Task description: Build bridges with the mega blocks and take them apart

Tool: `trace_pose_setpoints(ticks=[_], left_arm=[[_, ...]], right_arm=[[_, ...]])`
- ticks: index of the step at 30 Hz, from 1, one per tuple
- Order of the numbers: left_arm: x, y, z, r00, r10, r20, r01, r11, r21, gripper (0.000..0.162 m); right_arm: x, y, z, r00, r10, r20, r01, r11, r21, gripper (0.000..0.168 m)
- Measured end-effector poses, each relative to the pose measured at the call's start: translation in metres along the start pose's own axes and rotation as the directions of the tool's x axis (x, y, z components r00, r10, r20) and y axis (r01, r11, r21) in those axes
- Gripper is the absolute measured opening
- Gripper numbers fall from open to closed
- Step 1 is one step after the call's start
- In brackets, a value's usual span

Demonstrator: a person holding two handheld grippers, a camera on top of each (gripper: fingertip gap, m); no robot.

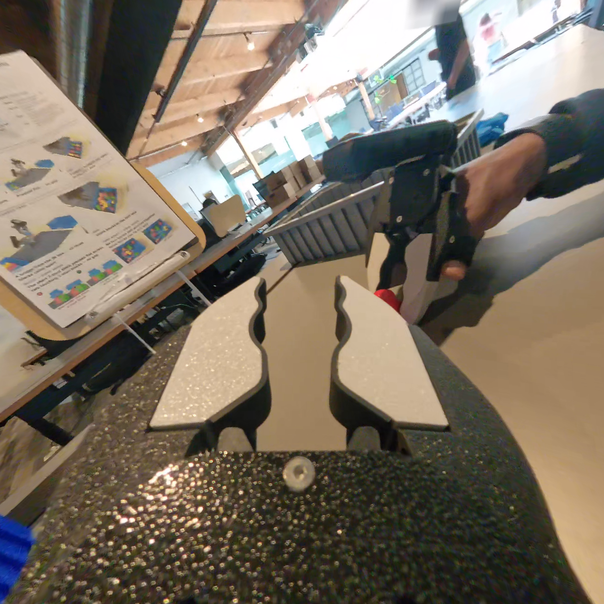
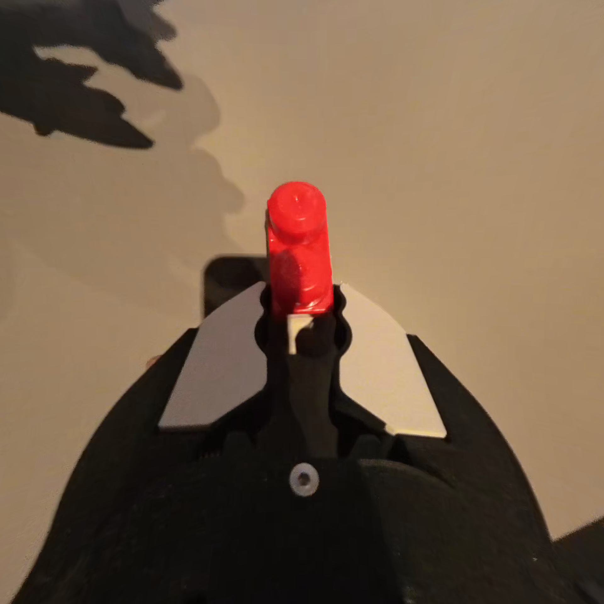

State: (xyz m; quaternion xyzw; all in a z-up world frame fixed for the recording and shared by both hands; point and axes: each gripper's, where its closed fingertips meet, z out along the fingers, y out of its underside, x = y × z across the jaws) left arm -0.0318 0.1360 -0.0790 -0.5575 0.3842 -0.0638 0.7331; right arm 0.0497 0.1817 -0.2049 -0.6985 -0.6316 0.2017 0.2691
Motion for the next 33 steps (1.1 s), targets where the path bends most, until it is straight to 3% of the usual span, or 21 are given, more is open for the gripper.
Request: trace_pose_setpoints(ticks=[2, 5, 9, 13, 17, 20, 22, 25, 28, 33], left_arm=[[0.006, 0.004, 0.001, 0.999, -0.032, -0.044, 0.031, 0.999, -0.024, 0.041], [0.007, 0.009, -0.002, 0.989, -0.125, -0.083, 0.118, 0.989, -0.093, 0.049], [-0.012, 0.018, -0.027, 0.970, -0.238, -0.057, 0.212, 0.935, -0.285, 0.060], [-0.061, 0.013, -0.082, 0.956, -0.287, 0.067, 0.283, 0.831, -0.478, 0.059], [-0.151, 0.020, -0.165, 0.957, -0.124, 0.262, 0.276, 0.666, -0.693, 0.052], [-0.213, 0.059, -0.229, 0.941, -0.020, 0.337, 0.312, 0.431, -0.846, 0.046], [-0.223, 0.100, -0.250, 0.950, -0.091, 0.298, 0.311, 0.266, -0.912, 0.044], [-0.210, 0.160, -0.256, 0.949, -0.263, 0.175, 0.212, 0.120, -0.970, 0.035], [-0.204, 0.191, -0.251, 0.971, -0.241, 0.016, 0.047, 0.124, -0.991, 0.035], [-0.198, 0.216, -0.247, 0.966, -0.259, 0.006, 0.018, 0.044, -0.999, 0.046]], right_arm=[[-0.003, 0.001, 0.002, 0.999, 0.013, 0.033, -0.013, 1.000, 0.015, 0.038], [-0.005, 0.005, -0.001, 0.997, 0.037, 0.068, -0.042, 0.997, 0.063, 0.065], [-0.011, 0.017, -0.014, 0.994, 0.036, 0.101, -0.046, 0.995, 0.091, 0.084], [-0.018, 0.028, -0.024, 0.995, 0.018, 0.101, -0.028, 0.995, 0.097, 0.084], [-0.024, 0.037, -0.029, 0.996, 0.004, 0.093, -0.011, 0.996, 0.083, 0.082], [-0.026, 0.040, -0.031, 0.996, -0.001, 0.089, -0.007, 0.997, 0.083, 0.081], [-0.026, 0.040, -0.031, 0.996, -0.001, 0.085, -0.006, 0.997, 0.082, 0.080], [-0.026, 0.040, -0.030, 0.997, -0.005, 0.081, -0.002, 0.997, 0.079, 0.080], [-0.026, 0.040, -0.031, 0.997, -0.003, 0.079, -0.003, 0.997, 0.080, 0.079], [-0.024, 0.038, -0.031, 0.995, 0.014, 0.102, -0.023, 0.996, 0.087, 0.076]])
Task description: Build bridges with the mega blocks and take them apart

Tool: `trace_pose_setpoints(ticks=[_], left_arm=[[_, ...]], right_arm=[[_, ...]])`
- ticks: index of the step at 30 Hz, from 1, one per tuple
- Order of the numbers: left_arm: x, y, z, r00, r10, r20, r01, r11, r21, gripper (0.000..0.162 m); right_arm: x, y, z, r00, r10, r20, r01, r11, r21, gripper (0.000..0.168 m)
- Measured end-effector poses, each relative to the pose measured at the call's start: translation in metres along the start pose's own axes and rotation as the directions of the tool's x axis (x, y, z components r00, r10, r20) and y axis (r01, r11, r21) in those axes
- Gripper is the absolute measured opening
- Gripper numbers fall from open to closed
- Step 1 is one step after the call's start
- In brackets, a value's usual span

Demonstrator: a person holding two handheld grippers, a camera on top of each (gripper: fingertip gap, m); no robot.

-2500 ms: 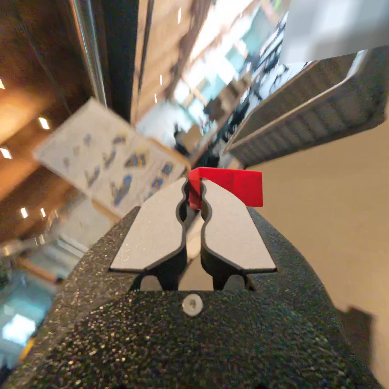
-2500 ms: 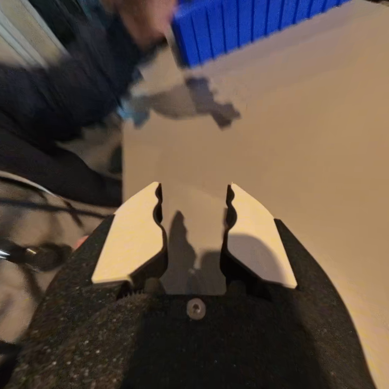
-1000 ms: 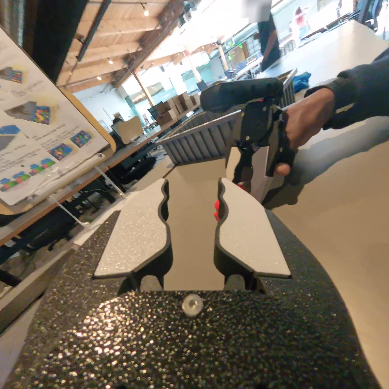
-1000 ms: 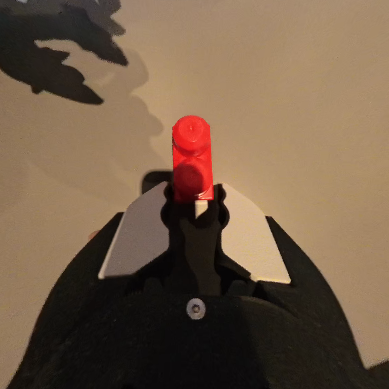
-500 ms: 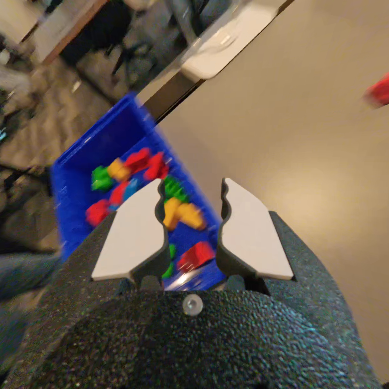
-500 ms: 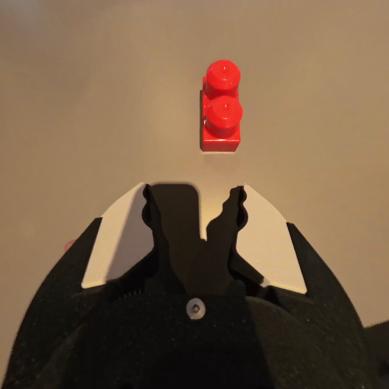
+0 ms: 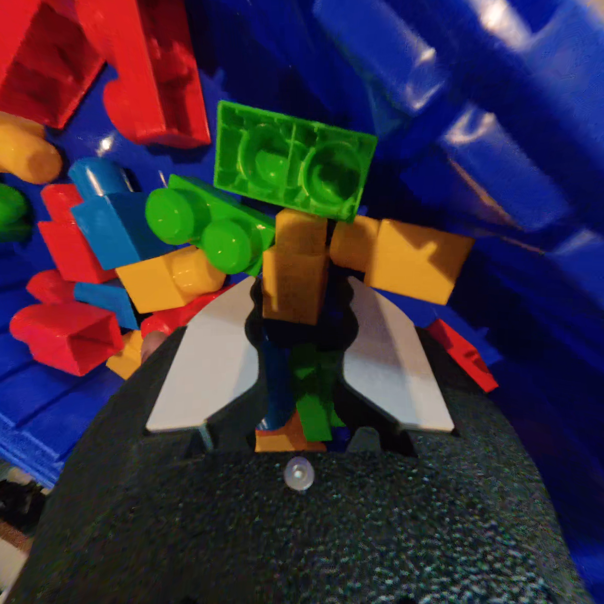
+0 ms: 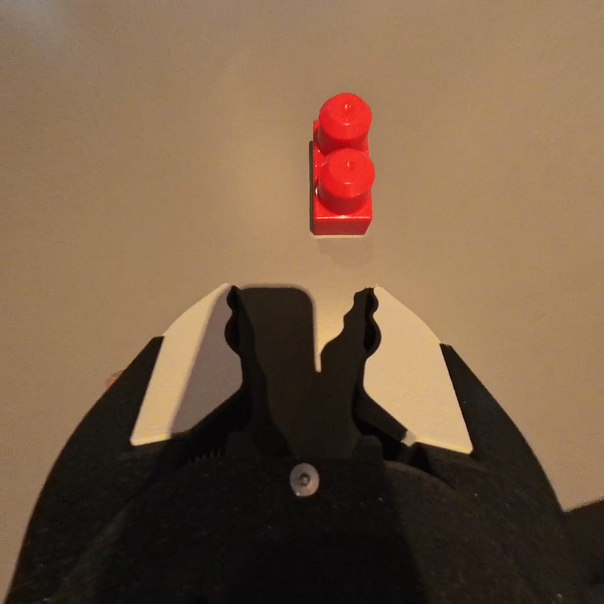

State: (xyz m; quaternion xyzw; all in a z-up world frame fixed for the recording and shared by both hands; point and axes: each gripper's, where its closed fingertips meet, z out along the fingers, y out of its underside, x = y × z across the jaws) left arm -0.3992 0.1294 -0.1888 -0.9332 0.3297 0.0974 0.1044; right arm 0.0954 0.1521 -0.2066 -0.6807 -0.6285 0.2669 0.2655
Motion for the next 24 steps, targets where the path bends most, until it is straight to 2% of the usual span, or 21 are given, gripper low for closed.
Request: trace_pose_setpoints(ticks=[1, 3, 6, 9, 13, 16, 19, 22, 24], left_arm=[[-0.004, 0.001, 0.004, 1.000, 0.009, 0.025, -0.008, 1.000, -0.027, 0.049], [-0.007, 0.000, 0.009, 0.999, 0.019, 0.051, -0.016, 0.998, -0.066, 0.041], [-0.008, 0.001, 0.008, 0.998, 0.016, 0.063, -0.009, 0.995, -0.101, 0.039], [-0.004, 0.005, 0.006, 0.999, -0.036, 0.040, 0.040, 0.993, -0.108, 0.039], [-0.013, 0.009, -0.017, 0.985, -0.111, 0.134, 0.120, 0.991, -0.053, 0.038], [-0.009, -0.010, -0.055, 0.967, -0.174, 0.185, 0.152, 0.981, 0.124, 0.038], [0.021, -0.057, -0.107, 0.970, -0.179, 0.166, 0.100, 0.913, 0.396, 0.038], [0.096, -0.128, -0.156, 0.997, -0.073, 0.028, 0.032, 0.713, 0.700, 0.038], [0.155, -0.170, -0.168, 0.997, 0.035, -0.076, 0.042, 0.577, 0.816, 0.038]], right_arm=[[0.000, 0.000, 0.000, 1.000, 0.006, 0.006, -0.006, 1.000, 0.002, 0.076], [0.000, -0.001, 0.000, 1.000, 0.011, 0.011, -0.011, 1.000, 0.006, 0.076], [-0.001, 0.000, -0.001, 1.000, 0.001, 0.009, -0.001, 1.000, 0.006, 0.075], [-0.003, 0.002, -0.001, 1.000, -0.020, 0.000, 0.020, 1.000, 0.002, 0.074], [-0.006, 0.003, -0.001, 0.999, -0.038, -0.005, 0.038, 0.999, -0.002, 0.073], [-0.006, 0.003, -0.003, 0.999, -0.039, -0.009, 0.039, 0.999, 0.012, 0.073], [-0.004, -0.002, -0.006, 0.999, -0.032, -0.021, 0.033, 0.998, 0.046, 0.072], [0.000, -0.012, -0.011, 0.999, -0.020, -0.051, 0.026, 0.992, 0.121, 0.070], [-0.002, -0.026, -0.015, 0.999, -0.002, -0.054, 0.013, 0.978, 0.208, 0.068]])
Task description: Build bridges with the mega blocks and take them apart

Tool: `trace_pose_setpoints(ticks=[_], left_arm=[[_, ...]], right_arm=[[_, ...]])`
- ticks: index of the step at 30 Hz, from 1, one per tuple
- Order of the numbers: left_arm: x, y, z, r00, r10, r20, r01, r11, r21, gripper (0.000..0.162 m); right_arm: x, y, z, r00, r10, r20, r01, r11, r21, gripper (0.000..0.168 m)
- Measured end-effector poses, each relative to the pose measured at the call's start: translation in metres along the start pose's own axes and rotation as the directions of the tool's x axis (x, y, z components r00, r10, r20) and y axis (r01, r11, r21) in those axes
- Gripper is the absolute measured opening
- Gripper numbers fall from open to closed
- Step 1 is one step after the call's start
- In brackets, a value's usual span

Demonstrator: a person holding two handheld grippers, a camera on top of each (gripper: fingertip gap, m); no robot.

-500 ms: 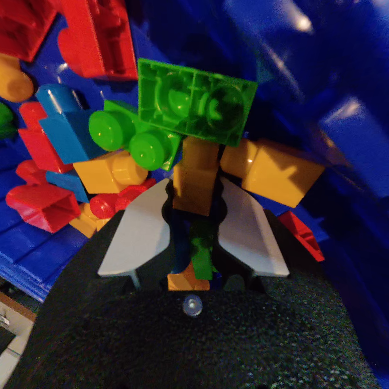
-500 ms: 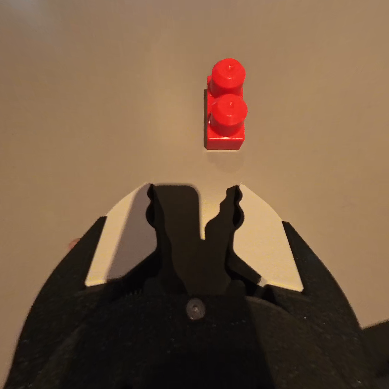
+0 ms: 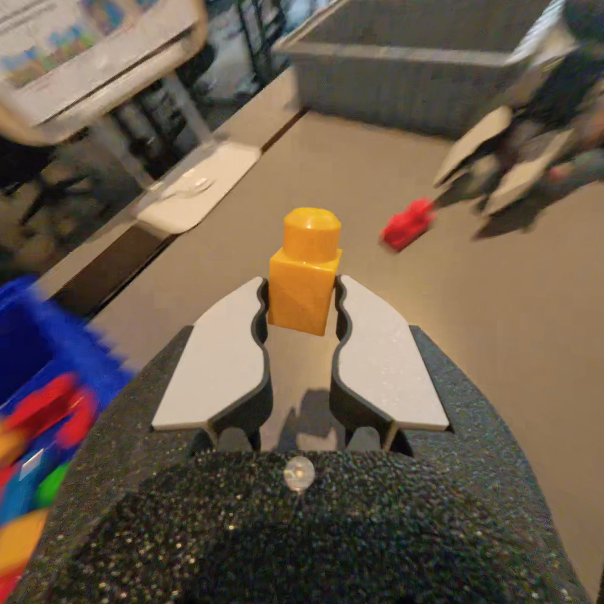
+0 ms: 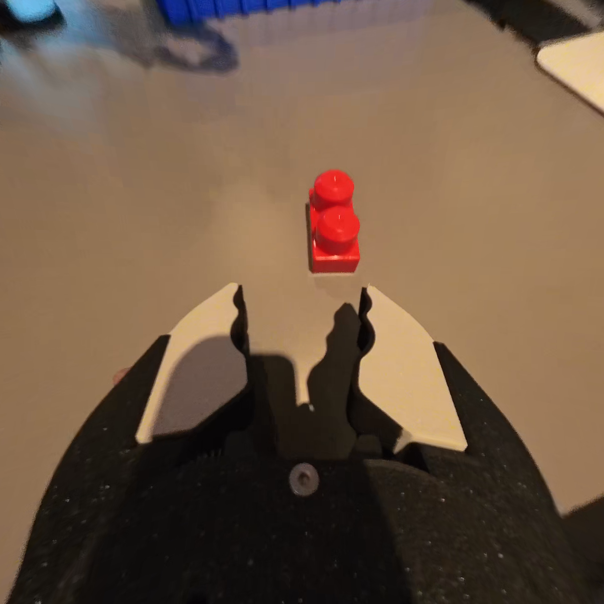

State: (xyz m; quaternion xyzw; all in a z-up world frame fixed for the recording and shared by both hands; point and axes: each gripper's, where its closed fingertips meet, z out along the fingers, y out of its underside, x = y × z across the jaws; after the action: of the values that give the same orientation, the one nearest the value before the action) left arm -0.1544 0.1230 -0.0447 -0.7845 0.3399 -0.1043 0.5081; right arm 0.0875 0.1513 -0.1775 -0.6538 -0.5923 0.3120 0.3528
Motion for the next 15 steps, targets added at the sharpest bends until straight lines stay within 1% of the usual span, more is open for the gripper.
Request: trace_pose_setpoints(ticks=[2, 4, 6, 9, 12, 13, 15], left_arm=[[0.055, -0.011, 0.037, 0.989, 0.007, -0.145, 0.007, 0.995, 0.097, 0.038], [0.104, -0.016, 0.071, 0.959, 0.016, -0.285, 0.037, 0.983, 0.179, 0.038], [0.134, -0.017, 0.098, 0.930, 0.019, -0.367, 0.066, 0.974, 0.217, 0.038], [0.153, -0.013, 0.122, 0.920, 0.056, -0.388, 0.038, 0.972, 0.231, 0.038], [0.161, -0.010, 0.131, 0.912, 0.055, -0.406, 0.042, 0.973, 0.226, 0.038], [0.164, -0.009, 0.132, 0.907, 0.054, -0.417, 0.047, 0.973, 0.226, 0.038], [0.167, -0.004, 0.136, 0.906, 0.062, -0.418, 0.033, 0.976, 0.216, 0.038]], right_arm=[[-0.009, -0.019, -0.003, 1.000, 0.010, 0.023, -0.012, 0.996, 0.088, 0.067], [-0.024, -0.042, -0.007, 0.998, -0.021, 0.054, 0.011, 0.985, 0.170, 0.066], [-0.041, -0.064, -0.009, 0.994, -0.039, 0.105, 0.014, 0.972, 0.236, 0.067], [-0.047, -0.081, -0.008, 0.991, -0.004, 0.137, -0.034, 0.961, 0.275, 0.070], [-0.046, -0.088, -0.005, 0.982, 0.030, 0.185, -0.087, 0.948, 0.307, 0.068], [-0.046, -0.088, -0.003, 0.979, 0.036, 0.202, -0.097, 0.948, 0.303, 0.065], [-0.048, -0.087, 0.003, 0.975, 0.036, 0.217, -0.102, 0.949, 0.299, 0.051]])
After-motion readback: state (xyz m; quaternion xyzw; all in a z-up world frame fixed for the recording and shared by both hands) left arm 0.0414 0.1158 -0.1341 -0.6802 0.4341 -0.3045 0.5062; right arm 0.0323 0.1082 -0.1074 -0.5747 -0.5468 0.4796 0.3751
